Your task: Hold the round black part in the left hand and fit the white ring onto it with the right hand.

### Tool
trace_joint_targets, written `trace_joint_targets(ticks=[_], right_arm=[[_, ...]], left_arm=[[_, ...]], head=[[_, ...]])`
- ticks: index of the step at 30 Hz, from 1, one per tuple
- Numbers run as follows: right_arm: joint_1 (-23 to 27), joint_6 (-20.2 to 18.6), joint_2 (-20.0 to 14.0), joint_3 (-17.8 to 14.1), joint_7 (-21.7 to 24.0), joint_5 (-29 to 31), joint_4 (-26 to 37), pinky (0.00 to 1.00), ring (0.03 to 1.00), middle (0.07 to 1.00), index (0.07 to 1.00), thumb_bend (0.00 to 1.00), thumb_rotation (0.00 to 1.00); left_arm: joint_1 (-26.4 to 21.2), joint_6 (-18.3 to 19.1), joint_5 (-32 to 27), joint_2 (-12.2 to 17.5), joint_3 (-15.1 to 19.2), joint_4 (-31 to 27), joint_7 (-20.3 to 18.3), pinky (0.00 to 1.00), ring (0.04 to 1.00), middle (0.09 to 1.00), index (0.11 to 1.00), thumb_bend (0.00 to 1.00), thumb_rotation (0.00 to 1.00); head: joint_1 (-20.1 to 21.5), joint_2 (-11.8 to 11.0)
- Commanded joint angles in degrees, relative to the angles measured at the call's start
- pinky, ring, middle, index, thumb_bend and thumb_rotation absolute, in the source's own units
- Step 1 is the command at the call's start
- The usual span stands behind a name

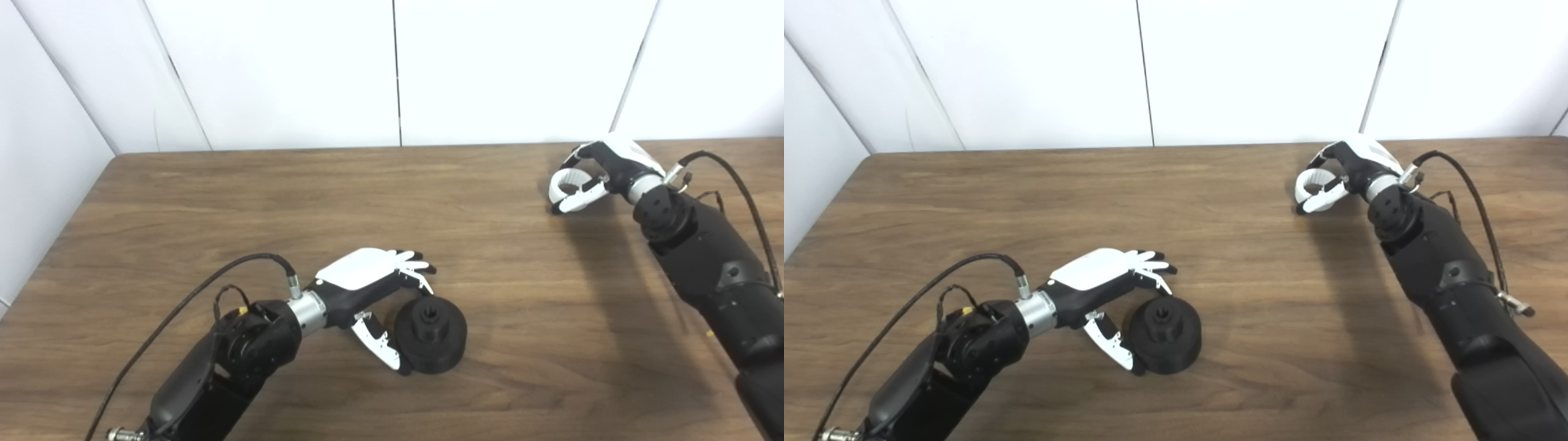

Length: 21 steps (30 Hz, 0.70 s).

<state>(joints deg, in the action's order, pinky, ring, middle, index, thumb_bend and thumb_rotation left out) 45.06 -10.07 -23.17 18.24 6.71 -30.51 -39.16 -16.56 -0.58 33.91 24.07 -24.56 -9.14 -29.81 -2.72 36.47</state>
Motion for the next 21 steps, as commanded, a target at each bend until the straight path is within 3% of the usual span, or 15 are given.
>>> trace_joint_targets(ticks=[1, 10, 21], right_arm=[[3.1, 1.6, -1.2, -0.6, -0.9, -0.2, 1.3, 0.92, 0.971, 0.887, 0.494, 0.52, 0.15], [3.2, 1.9, -1.6, -0.9, -0.6, 0.1, 2.1, 0.92, 0.973, 0.878, 0.494, 0.52, 0.15], [1.9, 3.0, -3.3, -0.9, 1.8, 0.4, 8.6, 0.88, 0.956, 0.884, 0.493, 0.52, 0.15]], left_arm=[[-0.6, -0.5, 0.7, 0.6, 0.1, 0.2, -0.1, 1.00, 1.000, 0.938, 0.633, 0.88, 0.30], [-0.7, -0.1, 0.8, 0.2, 0.0, 0.4, -0.2, 1.00, 1.000, 0.939, 0.635, 0.88, 0.30], [-0.9, -0.3, 1.0, -0.2, -0.2, 1.2, 0.1, 1.00, 1.000, 0.939, 0.633, 0.87, 0.30]], head=[[-0.1, 0.1], [-0.1, -0.1], [0.2, -0.4]])
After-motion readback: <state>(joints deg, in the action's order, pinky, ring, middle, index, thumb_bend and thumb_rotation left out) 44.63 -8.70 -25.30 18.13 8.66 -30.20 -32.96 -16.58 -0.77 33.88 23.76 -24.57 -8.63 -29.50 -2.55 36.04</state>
